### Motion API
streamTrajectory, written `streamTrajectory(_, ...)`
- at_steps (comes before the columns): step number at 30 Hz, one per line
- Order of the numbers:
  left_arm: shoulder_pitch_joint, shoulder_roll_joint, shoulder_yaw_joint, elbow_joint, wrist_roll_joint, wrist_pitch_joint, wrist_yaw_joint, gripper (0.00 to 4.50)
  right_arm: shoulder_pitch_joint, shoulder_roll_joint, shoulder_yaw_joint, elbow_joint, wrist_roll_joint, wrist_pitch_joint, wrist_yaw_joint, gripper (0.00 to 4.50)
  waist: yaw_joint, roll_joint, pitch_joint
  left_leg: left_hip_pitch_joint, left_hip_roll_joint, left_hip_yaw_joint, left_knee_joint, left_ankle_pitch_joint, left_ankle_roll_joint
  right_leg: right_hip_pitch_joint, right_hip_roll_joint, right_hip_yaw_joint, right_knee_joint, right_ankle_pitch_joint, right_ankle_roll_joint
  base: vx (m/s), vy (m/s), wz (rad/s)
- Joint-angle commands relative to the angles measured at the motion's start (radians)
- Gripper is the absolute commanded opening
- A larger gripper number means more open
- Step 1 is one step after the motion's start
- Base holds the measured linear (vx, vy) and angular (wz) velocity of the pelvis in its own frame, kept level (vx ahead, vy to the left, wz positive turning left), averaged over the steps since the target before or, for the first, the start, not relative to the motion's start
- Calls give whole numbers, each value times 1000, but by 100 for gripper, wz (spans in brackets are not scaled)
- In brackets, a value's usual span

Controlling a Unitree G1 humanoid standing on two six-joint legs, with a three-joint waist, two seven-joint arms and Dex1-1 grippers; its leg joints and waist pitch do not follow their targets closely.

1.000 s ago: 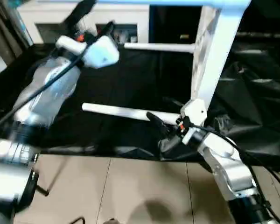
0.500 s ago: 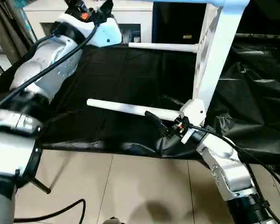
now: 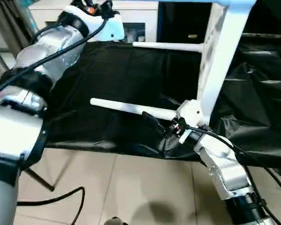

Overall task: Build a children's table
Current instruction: Flip table

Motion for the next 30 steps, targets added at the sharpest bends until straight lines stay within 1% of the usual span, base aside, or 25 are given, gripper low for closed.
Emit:
streamTrajectory(1,-34,0,-8,34,1,-13,-4,346,3,11,-7,-32,42,-21,21,374,5,9,-85,10,53,-20,-73,-156,13,77,-88,49,-53,-62,-199,0,0,0)
streamTrajectory(2,-38,-1,-9,42,0,-13,-4,346,3,16,-12,-39,56,-22,24,374,6,11,-86,10,54,-21,-73,-156,14,78,-89,49,-52,-65,-200,0,0,0)
streamTrajectory(3,-50,-5,-4,60,-12,-20,4,346,0,33,-29,-59,106,-12,36,374,7,14,-85,10,55,-22,-74,-160,17,76,-89,49,-54,-76,-198,0,0,0)
streamTrajectory(4,-56,-6,-3,67,-14,-23,13,329,0,37,-34,-65,122,-8,42,374,7,13,-85,11,57,-22,-74,-161,17,77,-89,49,-54,-78,-196,0,0,0)
streamTrajectory(5,-62,-7,-3,73,-16,-24,18,329,-1,39,-36,-69,132,-5,47,374,7,13,-83,11,59,-24,-76,-167,17,76,-89,49,-54,-85,-195,0,0,0)
streamTrajectory(6,-67,-8,-3,76,-19,-26,16,329,-1,40,-36,-70,137,-4,52,374,8,12,-83,11,60,-24,-77,-170,17,76,-90,49,-54,-91,-193,0,0,0)
streamTrajectory(7,-71,-8,-4,80,-18,-24,16,316,-1,41,-35,-70,141,-3,57,374,8,13,-83,11,60,-24,-78,-172,15,75,-90,49,-55,-99,-195,0,0,0)
streamTrajectory(9,-77,-10,-4,89,-22,-25,10,293,-1,43,-34,-67,146,-2,63,374,8,14,-84,11,60,-23,-77,-168,14,74,-90,49,-54,-95,-198,0,0,0)
streamTrajectory(12,-89,-14,-13,113,-17,-22,8,281,5,44,-32,-69,149,-1,71,374,9,15,-83,10,59,-23,-77,-171,12,75,-91,50,-56,-107,-193,0,0,0)
streamTrajectory(13,-91,-14,-13,115,-17,-23,8,261,6,44,-31,-68,149,-2,72,374,9,13,-84,9,58,-23,-77,-168,11,76,-91,50,-57,-110,-189,0,0,0)
streamTrajectory(15,-98,-16,-17,126,-16,-20,5,251,7,42,-32,-69,151,0,74,374,10,15,-83,9,58,-23,-77,-166,10,76,-92,49,-58,-119,-185,0,0,0)
streamTrajectory(16,-103,-18,-20,133,-15,-19,5,244,10,40,-33,-72,153,3,76,374,10,18,-84,9,58,-23,-76,-165,11,75,-91,49,-58,-121,-183,0,0,0)
streamTrajectory(18,-105,-19,-21,135,-16,-20,5,220,11,38,-32,-73,151,2,77,374,10,16,-85,9,59,-24,-76,-159,11,75,-90,49,-57,-107,-183,0,0,0)
streamTrajectory(22,-112,-23,-23,141,-22,-21,-10,195,13,36,-28,-74,143,0,74,374,11,17,-85,9,59,-24,-76,-157,11,76,-91,49,-55,-89,-191,0,0,0)
streamTrajectory(23,-113,-26,-25,143,-22,-23,-14,195,15,36,-26,-75,140,0,72,374,10,17,-84,9,59,-24,-76,-158,12,76,-91,49,-55,-91,-191,0,0,0)
streamTrajectory(24,-114,-26,-26,144,-22,-24,-17,177,15,36,-26,-76,140,0,71,374,10,17,-84,9,58,-23,-76,-162,13,76,-91,49,-57,-98,-190,0,0,0)
streamTrajectory(26,-113,-28,-27,146,-24,-22,-24,173,16,36,-24,-77,139,0,70,374,11,16,-85,9,58,-23,-76,-162,13,76,-91,49,-57,-106,-190,0,0,0)
streamTrajectory(27,-112,-30,-24,149,-33,-23,-40,170,18,35,-23,-79,138,1,70,374,10,16,-84,8,57,-23,-77,-165,14,76,-90,48,-59,-113,-188,0,0,0)
streamTrajectory(28,-111,-32,-22,152,-41,-23,-58,168,19,34,-22,-80,137,1,69,374,12,16,-84,10,58,-23,-77,-168,14,75,-91,49,-60,-124,-187,0,0,0)
streamTrajectory(29,-110,-34,-21,154,-47,-21,-75,168,21,33,-22,-82,136,2,69,374,11,14,-83,9,58,-22,-77,-168,15,75,-91,49,-60,-126,-186,0,0,0)
streamTrajectory(30,-106,-42,-9,161,-71,-7,-141,166,23,30,-21,-85,136,5,69,374,13,16,-83,11,59,-22,-77,-170,14,75,-93,50,-62,-132,-188,0,0,0)
